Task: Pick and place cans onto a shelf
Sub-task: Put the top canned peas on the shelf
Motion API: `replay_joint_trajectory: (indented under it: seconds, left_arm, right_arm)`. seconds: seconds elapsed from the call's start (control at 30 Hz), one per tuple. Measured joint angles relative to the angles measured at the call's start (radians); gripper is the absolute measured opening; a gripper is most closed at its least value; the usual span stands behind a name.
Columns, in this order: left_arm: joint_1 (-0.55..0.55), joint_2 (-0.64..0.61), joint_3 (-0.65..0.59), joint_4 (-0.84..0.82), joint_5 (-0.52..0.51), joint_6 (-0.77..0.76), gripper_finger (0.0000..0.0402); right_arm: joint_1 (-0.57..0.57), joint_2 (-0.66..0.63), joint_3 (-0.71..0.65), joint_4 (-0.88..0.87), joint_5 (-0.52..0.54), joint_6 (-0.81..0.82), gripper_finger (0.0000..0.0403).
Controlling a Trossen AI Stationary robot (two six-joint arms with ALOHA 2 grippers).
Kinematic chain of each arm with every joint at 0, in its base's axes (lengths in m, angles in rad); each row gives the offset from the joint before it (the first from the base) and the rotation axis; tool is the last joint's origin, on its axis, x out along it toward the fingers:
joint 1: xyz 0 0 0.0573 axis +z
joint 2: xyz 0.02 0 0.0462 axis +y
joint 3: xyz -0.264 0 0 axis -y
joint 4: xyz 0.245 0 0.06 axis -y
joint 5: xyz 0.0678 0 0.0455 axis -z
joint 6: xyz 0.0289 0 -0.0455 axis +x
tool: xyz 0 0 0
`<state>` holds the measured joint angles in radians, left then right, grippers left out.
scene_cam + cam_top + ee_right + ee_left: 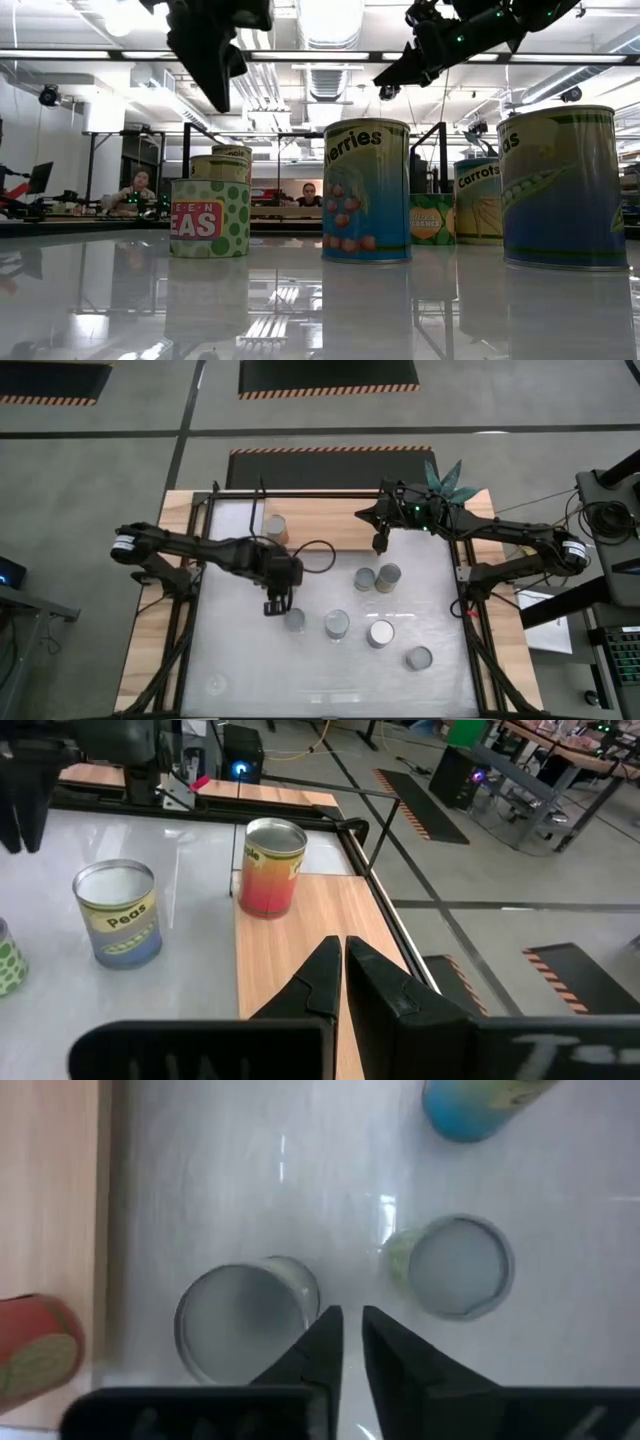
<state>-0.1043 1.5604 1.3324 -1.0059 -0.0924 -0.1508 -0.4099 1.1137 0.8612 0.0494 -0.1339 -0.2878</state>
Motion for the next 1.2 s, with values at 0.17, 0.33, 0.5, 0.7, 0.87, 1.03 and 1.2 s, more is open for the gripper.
replay_joint_trajectory:
  seconds: [0.17,0.33,0.5,0.7,0.87,1.03,1.2]
  left_arm:
    - [0.005,0.001,-0.050,0.041,-0.045,-0.027,0.0093]
    - [0.004,0.005,-0.110,0.110,-0.057,-0.025,0.0146]
    - [0.006,0.005,-0.147,0.160,-0.086,-0.016,0.0163]
    - [0.006,0.005,-0.193,0.182,-0.118,-0.017,0.0149]
    - [0.006,0.005,-0.209,0.195,-0.119,-0.016,0.0113]
    - [0.006,0.005,-0.209,0.195,-0.113,-0.008,0.0049]
    - [0.006,0.005,-0.208,0.198,-0.096,0.008,0.0006]
  right_arm:
    - [0.000,0.000,0.000,0.000,-0.001,-0.006,0.0009]
    - [0.000,0.000,0.000,0.002,0.000,-0.026,0.0009]
    - [0.000,0.000,0.000,0.023,0.002,-0.034,0.0009]
    - [0.000,0.000,0.000,0.023,0.003,-0.049,0.0009]
    - [0.000,0.000,0.000,0.023,0.003,-0.053,0.0009]
    - [0.000,0.000,0.000,0.023,0.003,-0.053,0.0009]
    - [0.000,0.000,0.000,0.023,0.003,-0.053,0.0009]
